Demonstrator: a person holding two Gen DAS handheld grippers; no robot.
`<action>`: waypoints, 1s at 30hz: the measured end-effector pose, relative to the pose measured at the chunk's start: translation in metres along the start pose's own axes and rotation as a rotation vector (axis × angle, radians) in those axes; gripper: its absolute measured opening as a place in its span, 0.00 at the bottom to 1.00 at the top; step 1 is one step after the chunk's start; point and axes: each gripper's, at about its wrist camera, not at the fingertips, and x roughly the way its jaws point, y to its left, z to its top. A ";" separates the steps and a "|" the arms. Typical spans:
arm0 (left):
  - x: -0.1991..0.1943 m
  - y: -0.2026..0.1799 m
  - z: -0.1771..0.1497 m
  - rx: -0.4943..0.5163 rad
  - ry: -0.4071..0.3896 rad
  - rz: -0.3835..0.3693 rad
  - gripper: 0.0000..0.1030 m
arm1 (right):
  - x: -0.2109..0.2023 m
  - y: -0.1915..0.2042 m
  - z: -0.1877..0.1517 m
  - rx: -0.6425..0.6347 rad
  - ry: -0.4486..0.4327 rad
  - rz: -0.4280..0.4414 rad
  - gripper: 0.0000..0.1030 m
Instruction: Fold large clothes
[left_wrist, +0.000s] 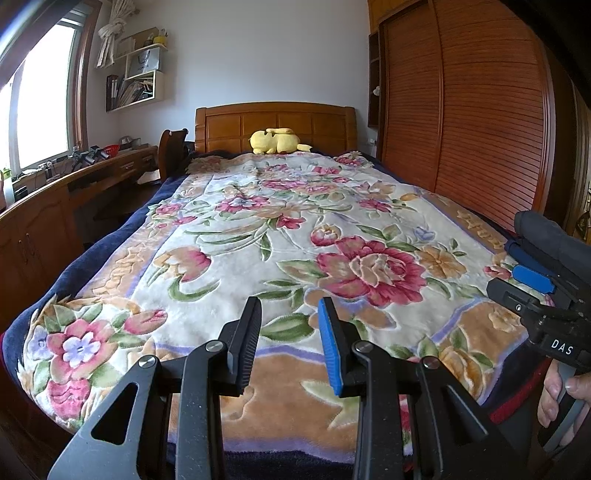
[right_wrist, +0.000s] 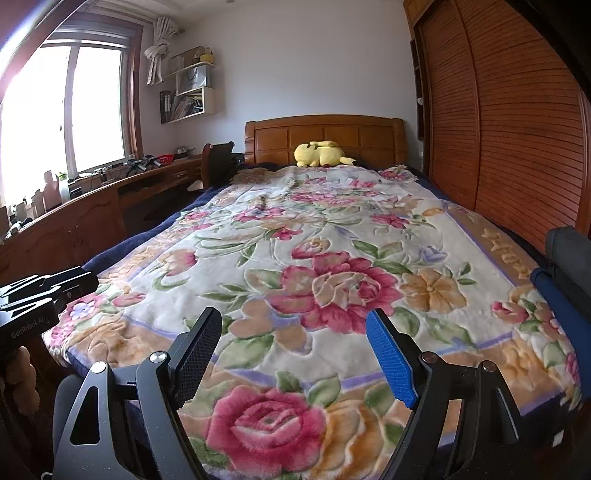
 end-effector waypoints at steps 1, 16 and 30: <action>0.000 0.000 0.000 0.000 -0.001 0.001 0.32 | 0.000 0.000 0.000 0.000 -0.001 0.000 0.79; -0.001 0.000 0.000 -0.003 -0.003 -0.001 0.32 | 0.003 0.002 0.001 0.002 -0.007 -0.004 0.79; -0.003 -0.001 -0.001 -0.004 -0.006 0.000 0.32 | 0.004 -0.001 0.002 0.002 -0.009 0.000 0.79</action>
